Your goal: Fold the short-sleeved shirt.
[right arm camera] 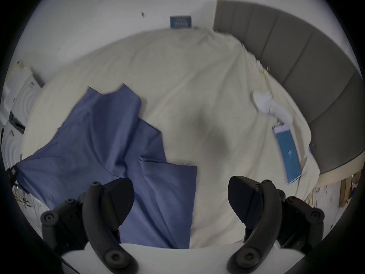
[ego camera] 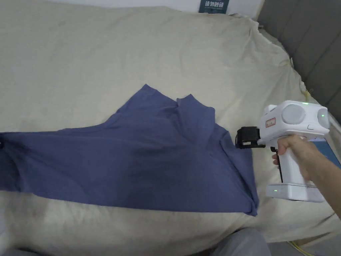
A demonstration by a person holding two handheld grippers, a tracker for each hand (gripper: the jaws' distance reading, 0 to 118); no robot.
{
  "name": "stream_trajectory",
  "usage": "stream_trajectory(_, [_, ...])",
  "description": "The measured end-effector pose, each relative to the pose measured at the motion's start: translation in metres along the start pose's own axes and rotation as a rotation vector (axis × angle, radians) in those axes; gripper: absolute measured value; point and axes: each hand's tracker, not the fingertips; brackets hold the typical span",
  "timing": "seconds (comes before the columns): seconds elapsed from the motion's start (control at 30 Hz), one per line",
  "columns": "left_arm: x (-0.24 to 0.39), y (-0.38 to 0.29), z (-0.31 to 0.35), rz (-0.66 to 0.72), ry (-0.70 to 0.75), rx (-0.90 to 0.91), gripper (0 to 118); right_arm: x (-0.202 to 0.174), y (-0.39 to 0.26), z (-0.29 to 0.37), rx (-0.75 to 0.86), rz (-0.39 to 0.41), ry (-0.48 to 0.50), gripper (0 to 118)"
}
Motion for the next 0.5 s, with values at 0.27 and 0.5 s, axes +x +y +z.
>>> stream_trajectory(0.27, [-0.004, -0.004, -0.012, 0.015, 0.021, -0.021, 3, 0.001, -0.001, -0.047, -0.026, -0.104, -0.072, 55])
stream_trajectory(0.5, [0.002, -0.007, -0.013, 0.025, 0.039, -0.039, 3, 0.002, -0.004, -0.051, 0.020, -0.116, -0.046, 4])
